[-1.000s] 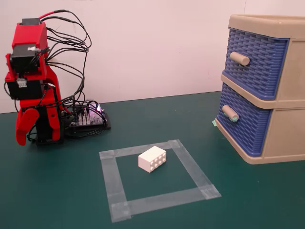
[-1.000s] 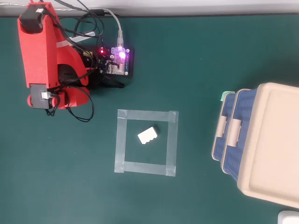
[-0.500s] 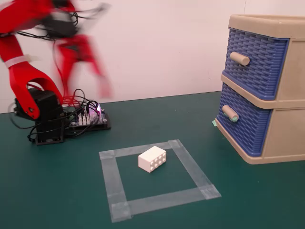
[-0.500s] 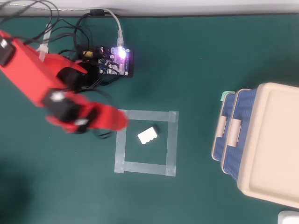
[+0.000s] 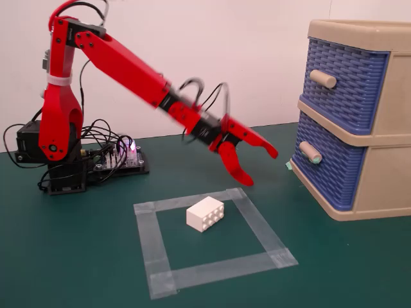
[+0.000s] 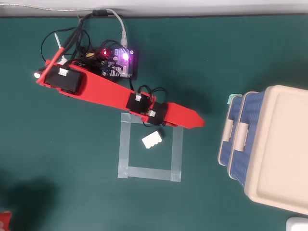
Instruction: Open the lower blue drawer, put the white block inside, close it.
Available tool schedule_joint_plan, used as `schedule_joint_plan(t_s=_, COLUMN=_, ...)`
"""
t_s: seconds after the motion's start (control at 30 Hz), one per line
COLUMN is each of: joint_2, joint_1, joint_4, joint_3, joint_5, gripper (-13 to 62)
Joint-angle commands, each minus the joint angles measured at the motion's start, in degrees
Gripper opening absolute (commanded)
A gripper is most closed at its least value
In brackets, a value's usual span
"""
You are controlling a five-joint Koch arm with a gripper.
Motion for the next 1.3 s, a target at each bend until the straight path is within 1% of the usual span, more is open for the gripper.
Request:
schedule_joint_plan(t_s=0.0, joint_2=0.3, joint_1=-2.6, joint_4=-19.7, joint_3=0.8, joint_5=3.9, gripper=33.7)
schedule_joint_plan(t_s=0.03, joint_2=-1.2, joint_1=-3.4, joint_4=-25.0, joint_3=2.0, joint_5=3.9, gripper=33.7)
schedule_joint_plan(t_s=0.13, joint_2=-8.2, joint_1=-3.7, joint_4=-33.4, joint_3=0.4, joint_5=3.9, gripper=33.6)
schedule_joint_plan(t_s=0.37, joint_2=-22.5, joint_1=-3.1, joint_4=-36.2, joint_3=-16.3, joint_5=3.9, gripper=32.1)
schedule_joint_plan(t_s=0.47, joint_2=-24.6, joint_1=-3.1, joint_4=-36.0, joint_3=-21.6, joint_5=3.9, gripper=30.8)
schedule_joint_plan(t_s=0.67, joint_2=-26.5, joint_1=-2.6, joint_4=-35.2, joint_3=-26.3, joint_5=3.9, gripper=27.6)
schedule_joint_plan(t_s=0.8, joint_2=-26.5, joint_1=-1.7, joint_4=-33.8, joint_3=-28.4, joint_5=3.8, gripper=22.2)
schedule_joint_plan(t_s=0.93, joint_2=-27.0, joint_1=-0.6, joint_4=-30.2, joint_3=-31.5, joint_5=3.8, gripper=20.6)
schedule_joint_plan(t_s=0.97, joint_2=-27.4, joint_1=-0.6, joint_4=-29.4, joint_3=-32.1, joint_5=3.8, gripper=19.2)
schedule_joint_plan(t_s=1.03, joint_2=-27.8, joint_1=-0.5, joint_4=-27.5, joint_3=-33.4, joint_5=3.8, gripper=12.7)
schedule_joint_plan(t_s=1.2, joint_2=-27.7, joint_1=0.7, joint_4=-19.1, joint_3=-35.9, joint_5=4.0, gripper=-6.2)
schedule_joint_plan(t_s=1.23, joint_2=-27.7, joint_1=0.7, joint_4=-17.5, joint_3=-36.2, joint_5=4.0, gripper=-8.0)
schedule_joint_plan(t_s=1.27, joint_2=-27.7, joint_1=0.8, joint_4=-16.3, joint_3=-36.3, joint_5=4.0, gripper=-8.0)
